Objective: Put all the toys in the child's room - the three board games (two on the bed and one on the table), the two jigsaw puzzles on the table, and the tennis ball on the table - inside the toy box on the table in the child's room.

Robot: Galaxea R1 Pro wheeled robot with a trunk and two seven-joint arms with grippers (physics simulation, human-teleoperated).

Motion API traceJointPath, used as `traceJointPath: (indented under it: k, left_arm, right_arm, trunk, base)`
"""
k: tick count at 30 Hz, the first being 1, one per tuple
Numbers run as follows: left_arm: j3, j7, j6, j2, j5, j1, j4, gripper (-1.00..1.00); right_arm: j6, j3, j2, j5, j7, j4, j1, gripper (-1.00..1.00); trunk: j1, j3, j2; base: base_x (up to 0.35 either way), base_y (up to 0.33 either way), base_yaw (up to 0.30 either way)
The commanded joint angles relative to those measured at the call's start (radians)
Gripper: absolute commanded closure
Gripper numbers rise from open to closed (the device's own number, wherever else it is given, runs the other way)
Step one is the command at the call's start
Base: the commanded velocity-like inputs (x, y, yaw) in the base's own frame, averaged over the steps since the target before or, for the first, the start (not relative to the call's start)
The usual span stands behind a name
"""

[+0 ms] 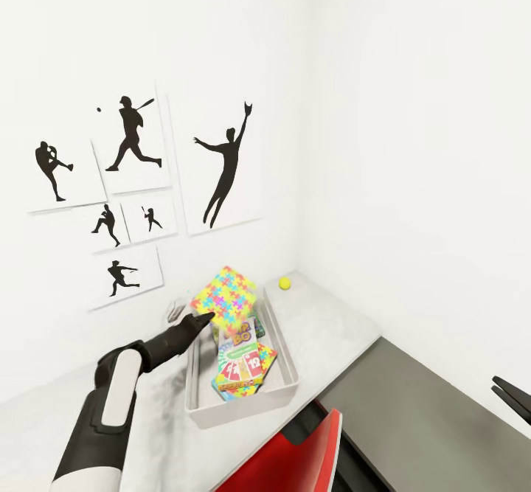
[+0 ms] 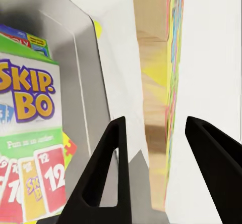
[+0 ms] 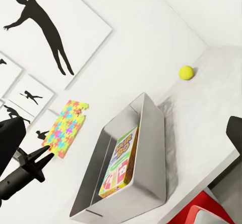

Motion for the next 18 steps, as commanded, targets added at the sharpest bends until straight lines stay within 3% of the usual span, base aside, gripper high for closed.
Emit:
traceJointPath:
  k: [1,3,9,13,18]
  left_arm:
    - [0.003,0.012,-0.009,-0.008,0.007,-0.002,0.0,1.0]
    - [0.002,0.053,-0.022,-0.014,0.035,-0.003,0.0,1.0]
    - [-0.01,0.255,-0.092,-0.033,0.18,-0.004,0.006,1.0]
    - [-0.033,0.312,-0.104,-0.035,0.208,-0.004,0.012,1.0]
    - [-0.079,0.336,-0.108,-0.036,0.214,-0.004,0.013,1.0]
  right_arm:
    - [0.006,-0.001,0.0,-0.004,0.0,0.0,0.0,-1.0]
    - [0.007,-0.003,-0.001,-0.005,0.001,-0.001,0.0,-1.0]
    - [0.016,-0.007,-0.002,-0.011,0.004,-0.002,0.0,-1.0]
    - [0.022,-0.008,-0.003,-0.016,0.003,-0.002,0.0,-1.0]
    - [0.024,-0.01,-0.004,-0.018,0.002,-0.001,0.0,-1.0]
  trunk:
    - [0.001,-0.002,-0.002]
    - [0.001,-0.001,-0.002]
    - [0.001,-0.005,-0.002]
    - [0.001,-0.011,-0.002]
    - [0.001,-0.019,-0.002]
  base:
    - [0.0,0.0,0.0]
    - [0.0,0.0,0.0]
    - [0.0,0.0,0.0]
    - [0.0,0.0,0.0]
    - [0.0,0.0,0.0]
